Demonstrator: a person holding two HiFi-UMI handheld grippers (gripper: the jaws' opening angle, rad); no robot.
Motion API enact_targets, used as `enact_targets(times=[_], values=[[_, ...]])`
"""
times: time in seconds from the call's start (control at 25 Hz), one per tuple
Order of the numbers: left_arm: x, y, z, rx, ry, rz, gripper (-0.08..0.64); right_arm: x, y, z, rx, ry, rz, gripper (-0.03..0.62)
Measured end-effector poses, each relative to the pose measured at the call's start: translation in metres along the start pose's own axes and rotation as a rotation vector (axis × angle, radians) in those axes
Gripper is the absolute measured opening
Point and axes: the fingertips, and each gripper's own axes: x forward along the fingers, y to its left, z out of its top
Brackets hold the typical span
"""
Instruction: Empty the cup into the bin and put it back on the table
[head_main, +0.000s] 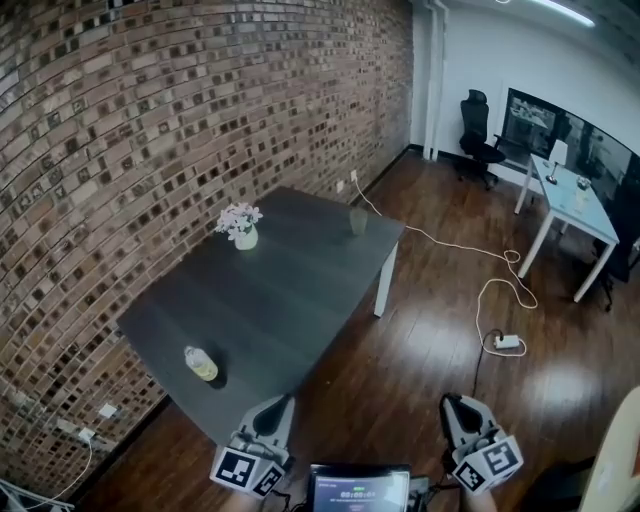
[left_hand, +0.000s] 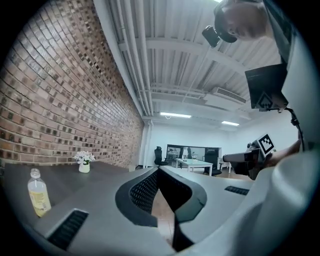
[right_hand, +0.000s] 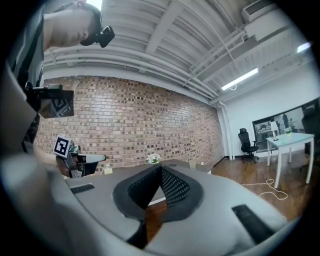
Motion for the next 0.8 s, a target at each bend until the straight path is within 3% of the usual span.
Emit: enact_targets(times=[0.56, 0.8], values=[[0.1, 0.023, -0.008, -0.011, 0.022, 0.041, -0.006, 0.08, -0.079, 0.017, -0.008, 0.012, 0.062, 0.003], [0.158, 0.011, -0.01, 0.007, 0.023, 0.066, -0.006, 0.107, -0.125, 0.028, -0.004, -0.002, 0.119, 0.003]])
